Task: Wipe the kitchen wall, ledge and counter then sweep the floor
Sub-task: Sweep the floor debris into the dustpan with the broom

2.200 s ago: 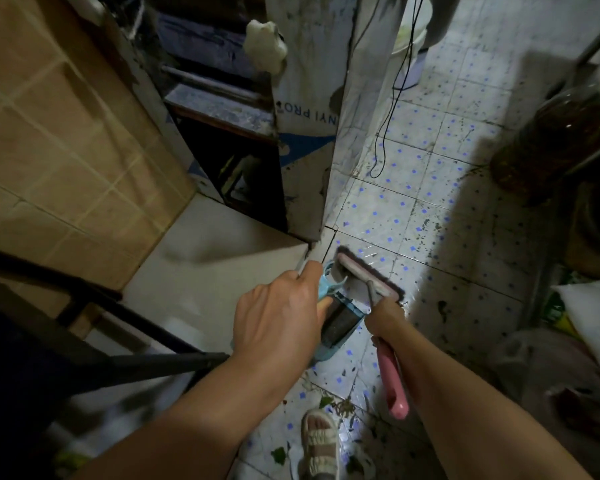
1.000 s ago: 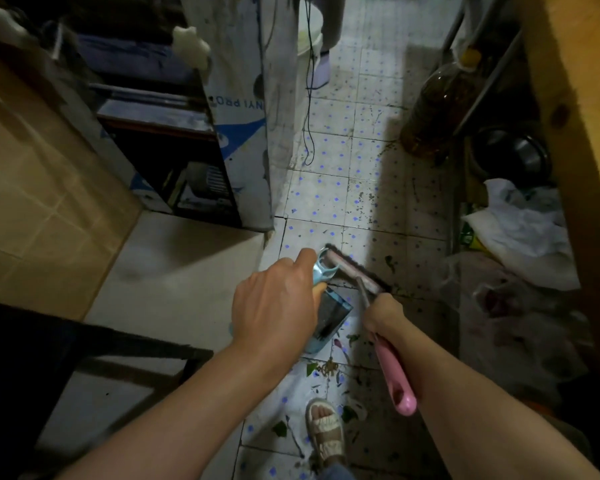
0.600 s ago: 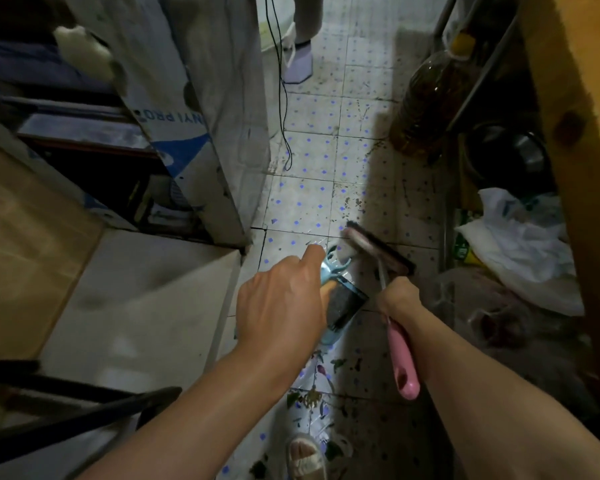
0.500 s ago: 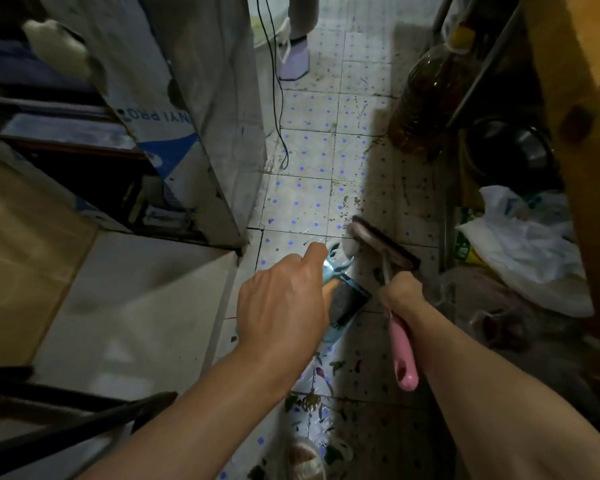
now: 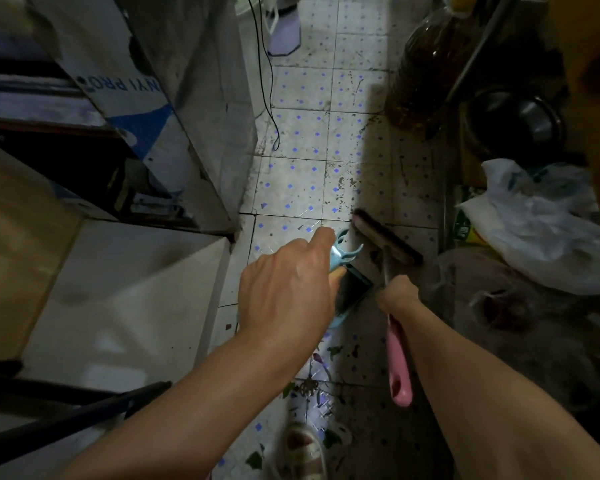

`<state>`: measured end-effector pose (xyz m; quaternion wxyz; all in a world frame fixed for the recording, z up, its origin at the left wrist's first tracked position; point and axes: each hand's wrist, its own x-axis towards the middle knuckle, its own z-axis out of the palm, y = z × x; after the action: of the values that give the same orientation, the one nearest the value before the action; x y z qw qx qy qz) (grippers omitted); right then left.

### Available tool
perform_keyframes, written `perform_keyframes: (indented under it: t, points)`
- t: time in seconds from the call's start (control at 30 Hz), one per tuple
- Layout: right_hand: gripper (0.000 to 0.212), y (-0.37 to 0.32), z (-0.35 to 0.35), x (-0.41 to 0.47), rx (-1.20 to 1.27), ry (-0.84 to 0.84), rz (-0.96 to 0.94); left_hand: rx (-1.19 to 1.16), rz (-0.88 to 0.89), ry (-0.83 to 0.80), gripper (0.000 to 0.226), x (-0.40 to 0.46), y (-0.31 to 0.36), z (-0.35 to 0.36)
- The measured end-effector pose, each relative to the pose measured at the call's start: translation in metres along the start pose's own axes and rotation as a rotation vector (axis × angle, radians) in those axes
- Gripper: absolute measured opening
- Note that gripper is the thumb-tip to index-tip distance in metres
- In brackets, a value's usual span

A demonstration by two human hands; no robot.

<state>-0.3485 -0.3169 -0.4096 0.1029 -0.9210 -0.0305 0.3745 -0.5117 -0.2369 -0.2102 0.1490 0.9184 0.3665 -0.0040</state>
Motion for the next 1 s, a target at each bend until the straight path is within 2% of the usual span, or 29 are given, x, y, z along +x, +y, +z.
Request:
perform_keyframes:
  t: [0.3,0.63,1.0]
  points:
    - [0.044,0.041,0.033,-0.071,-0.046,-0.038,0.018,0.022,0.009,-0.015,0.026,-0.07,-0.022,-0.014]
    - [0.039,0.096,0.109,-0.202,-0.022,-0.113,0.052,0.012,0.032,0.002,0.026,-0.195,-0.068,-0.042]
    - [0.037,0.134,0.164,-0.294,0.025,-0.15,0.042,0.041,0.024,-0.015,0.025,-0.289,-0.103,-0.053]
